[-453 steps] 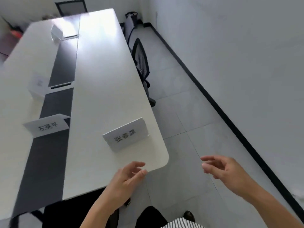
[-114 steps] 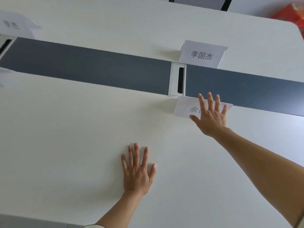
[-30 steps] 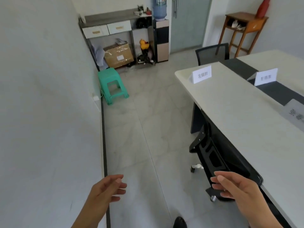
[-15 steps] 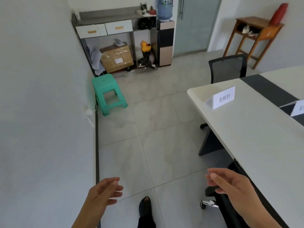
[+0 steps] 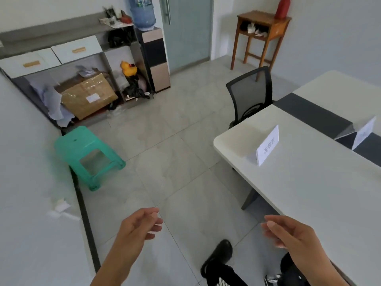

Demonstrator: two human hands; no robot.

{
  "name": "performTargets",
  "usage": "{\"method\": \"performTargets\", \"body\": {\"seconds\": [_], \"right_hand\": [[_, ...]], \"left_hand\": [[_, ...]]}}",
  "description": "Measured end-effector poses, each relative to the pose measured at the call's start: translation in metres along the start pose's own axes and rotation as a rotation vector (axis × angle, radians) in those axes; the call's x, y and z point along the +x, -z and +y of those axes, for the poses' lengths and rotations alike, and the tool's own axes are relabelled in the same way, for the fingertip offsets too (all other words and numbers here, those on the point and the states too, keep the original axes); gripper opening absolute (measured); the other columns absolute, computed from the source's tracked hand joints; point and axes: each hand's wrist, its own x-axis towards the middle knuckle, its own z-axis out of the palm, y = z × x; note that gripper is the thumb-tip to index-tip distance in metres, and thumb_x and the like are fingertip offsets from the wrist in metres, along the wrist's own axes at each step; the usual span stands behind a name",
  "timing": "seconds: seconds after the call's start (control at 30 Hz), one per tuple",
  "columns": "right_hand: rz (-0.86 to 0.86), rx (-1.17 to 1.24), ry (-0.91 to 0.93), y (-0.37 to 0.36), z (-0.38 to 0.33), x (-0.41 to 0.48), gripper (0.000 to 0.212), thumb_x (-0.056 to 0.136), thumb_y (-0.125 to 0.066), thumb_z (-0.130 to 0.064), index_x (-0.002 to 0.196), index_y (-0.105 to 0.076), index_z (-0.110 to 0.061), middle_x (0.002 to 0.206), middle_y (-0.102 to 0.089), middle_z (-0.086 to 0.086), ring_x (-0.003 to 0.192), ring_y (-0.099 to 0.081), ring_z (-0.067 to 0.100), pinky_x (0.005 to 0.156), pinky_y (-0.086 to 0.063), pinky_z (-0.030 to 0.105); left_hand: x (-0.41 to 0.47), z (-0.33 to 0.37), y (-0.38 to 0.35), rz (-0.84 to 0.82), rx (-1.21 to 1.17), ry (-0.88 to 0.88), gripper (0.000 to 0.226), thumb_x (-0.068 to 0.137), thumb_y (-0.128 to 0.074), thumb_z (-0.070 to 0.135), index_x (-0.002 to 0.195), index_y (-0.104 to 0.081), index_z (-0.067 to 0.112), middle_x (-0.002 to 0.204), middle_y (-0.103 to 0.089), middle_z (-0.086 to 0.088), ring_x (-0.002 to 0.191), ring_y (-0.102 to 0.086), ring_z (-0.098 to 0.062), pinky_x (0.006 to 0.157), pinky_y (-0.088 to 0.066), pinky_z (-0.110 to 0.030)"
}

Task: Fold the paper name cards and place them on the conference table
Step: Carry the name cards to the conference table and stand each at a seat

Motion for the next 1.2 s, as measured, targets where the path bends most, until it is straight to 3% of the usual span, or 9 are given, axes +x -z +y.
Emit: {"method": "performTargets", "body": {"seconds": [0.27, 0.43, 0.53, 0.6, 0.73, 0.83, 0.93, 1.0, 1.2], "right_hand": [[0.164, 0.035, -0.079, -0.008, -0.038, 0.148, 0.012, 0.088, -0.064, -0.008, 0.094, -0.072, -0.014, 0.079, -0.078, 0.004, 0.077, -0.073, 0.020, 0.074, -0.054, 0.041], [0.221, -0.061, -0.104, -0.012, -0.063, 0.233, 0.017, 0.086, -0.066, -0.023, 0.103, -0.069, -0.026, 0.082, -0.076, -0.004, 0.085, -0.070, 0.018, 0.086, -0.055, 0.045], [0.301, -0.082, -0.103, -0.014, -0.074, 0.266, 0.020, 0.088, -0.064, -0.025, 0.108, -0.066, -0.026, 0.091, -0.073, -0.009, 0.093, -0.067, 0.015, 0.083, -0.052, 0.036], [0.399, -0.150, -0.133, -0.016, -0.076, 0.287, 0.030, 0.088, -0.064, -0.029, 0.117, -0.061, -0.027, 0.105, -0.068, -0.011, 0.099, -0.064, 0.016, 0.079, -0.046, 0.029], [0.580, -0.286, -0.288, -0.027, -0.060, 0.324, 0.059, 0.085, -0.065, -0.041, 0.138, -0.043, -0.027, 0.136, -0.051, -0.001, 0.119, -0.054, 0.025, 0.090, -0.046, 0.041], [0.612, -0.296, -0.437, -0.045, -0.045, 0.338, 0.079, 0.080, -0.068, -0.048, 0.145, -0.031, -0.021, 0.145, -0.043, 0.006, 0.129, -0.046, 0.027, 0.096, -0.044, 0.045], [0.672, -0.205, -0.569, -0.070, -0.031, 0.353, 0.084, 0.077, -0.070, -0.049, 0.145, -0.030, -0.020, 0.146, -0.044, 0.009, 0.128, -0.048, 0.030, 0.098, -0.045, 0.049], [0.759, -0.152, -0.628, -0.080, -0.027, 0.362, 0.075, 0.080, -0.068, -0.047, 0.143, -0.035, -0.022, 0.142, -0.049, 0.009, 0.122, -0.052, 0.031, 0.095, -0.047, 0.049], [0.949, -0.118, -0.634, -0.090, -0.047, 0.369, 0.050, 0.083, -0.068, -0.038, 0.131, -0.055, -0.028, 0.108, -0.072, 0.002, 0.083, -0.061, 0.024, 0.067, -0.048, 0.032]], "left_hand": [[0.146, 0.084, -0.040, -0.158, 0.135, -0.025, 0.011, 0.092, -0.061, 0.017, 0.097, -0.071, 0.015, 0.085, -0.076, -0.006, 0.082, -0.071, -0.025, 0.073, -0.053, -0.033], [0.221, 0.143, -0.063, -0.192, 0.165, -0.092, 0.016, 0.093, -0.056, 0.018, 0.098, -0.071, 0.020, 0.089, -0.076, -0.004, 0.083, -0.072, -0.018, 0.079, -0.054, -0.036], [0.260, 0.159, -0.076, -0.249, 0.160, -0.071, 0.017, 0.093, -0.055, 0.017, 0.099, -0.071, 0.017, 0.088, -0.076, -0.006, 0.083, -0.072, -0.021, 0.078, -0.055, -0.037], [0.290, 0.163, -0.084, -0.304, 0.211, -0.036, 0.018, 0.094, -0.054, 0.017, 0.100, -0.071, 0.017, 0.088, -0.076, -0.005, 0.084, -0.072, -0.020, 0.078, -0.055, -0.036], [0.363, 0.177, -0.095, -0.446, 0.311, 0.003, 0.018, 0.094, -0.054, 0.016, 0.100, -0.071, 0.019, 0.089, -0.076, -0.005, 0.086, -0.072, -0.023, 0.078, -0.056, -0.038], [0.415, 0.197, -0.103, -0.526, 0.363, -0.009, 0.016, 0.093, -0.056, 0.016, 0.097, -0.072, 0.018, 0.088, -0.076, -0.007, 0.085, -0.072, -0.023, 0.075, -0.054, -0.036], [0.472, 0.230, -0.116, -0.636, 0.396, -0.043, 0.014, 0.093, -0.058, 0.017, 0.097, -0.071, 0.017, 0.088, -0.076, -0.008, 0.083, -0.072, -0.022, 0.075, -0.052, -0.034], [0.503, 0.250, -0.128, -0.707, 0.426, -0.086, 0.012, 0.089, -0.064, 0.024, 0.098, -0.070, 0.018, 0.088, -0.076, -0.004, 0.081, -0.072, -0.020, 0.074, -0.052, -0.032], [0.551, 0.279, -0.173, -0.891, 0.529, -0.175, 0.014, 0.093, -0.056, 0.017, 0.100, -0.069, 0.020, 0.085, -0.076, -0.004, 0.083, -0.071, -0.020, 0.072, -0.051, -0.028]]}}
